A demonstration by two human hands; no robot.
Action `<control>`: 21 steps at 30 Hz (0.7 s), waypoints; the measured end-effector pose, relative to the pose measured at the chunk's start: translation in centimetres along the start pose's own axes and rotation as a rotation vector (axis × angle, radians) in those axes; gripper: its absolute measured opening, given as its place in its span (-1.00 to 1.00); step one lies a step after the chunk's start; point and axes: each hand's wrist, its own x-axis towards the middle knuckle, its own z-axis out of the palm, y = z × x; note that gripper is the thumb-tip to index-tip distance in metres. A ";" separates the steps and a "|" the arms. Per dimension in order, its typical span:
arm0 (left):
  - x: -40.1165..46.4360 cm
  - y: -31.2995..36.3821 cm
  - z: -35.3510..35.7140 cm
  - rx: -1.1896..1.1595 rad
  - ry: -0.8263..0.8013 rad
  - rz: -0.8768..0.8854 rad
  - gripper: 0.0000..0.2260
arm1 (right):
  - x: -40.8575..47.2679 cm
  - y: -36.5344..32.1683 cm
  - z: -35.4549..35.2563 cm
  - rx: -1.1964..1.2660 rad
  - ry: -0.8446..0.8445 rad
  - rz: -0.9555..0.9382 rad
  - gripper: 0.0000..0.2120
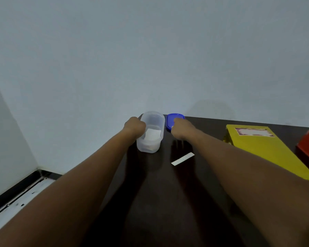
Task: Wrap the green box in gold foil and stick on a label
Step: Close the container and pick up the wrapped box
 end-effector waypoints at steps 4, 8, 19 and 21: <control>1.0 -0.7 -0.5 -0.199 0.084 -0.034 -0.82 | 1.9 -0.3 2.3 -0.100 -0.079 0.045 -0.39; 1.0 -1.0 -0.3 -0.319 0.133 0.008 -0.75 | 2.6 -0.2 3.5 -0.157 0.051 0.101 -0.23; -0.5 0.9 0.4 -0.404 0.123 -0.083 -0.67 | -0.5 0.4 -1.3 -0.016 0.162 -0.056 -0.69; -1.1 1.5 0.3 -0.419 0.109 -0.093 -0.67 | -0.8 1.1 -3.1 0.109 0.240 -0.034 -0.89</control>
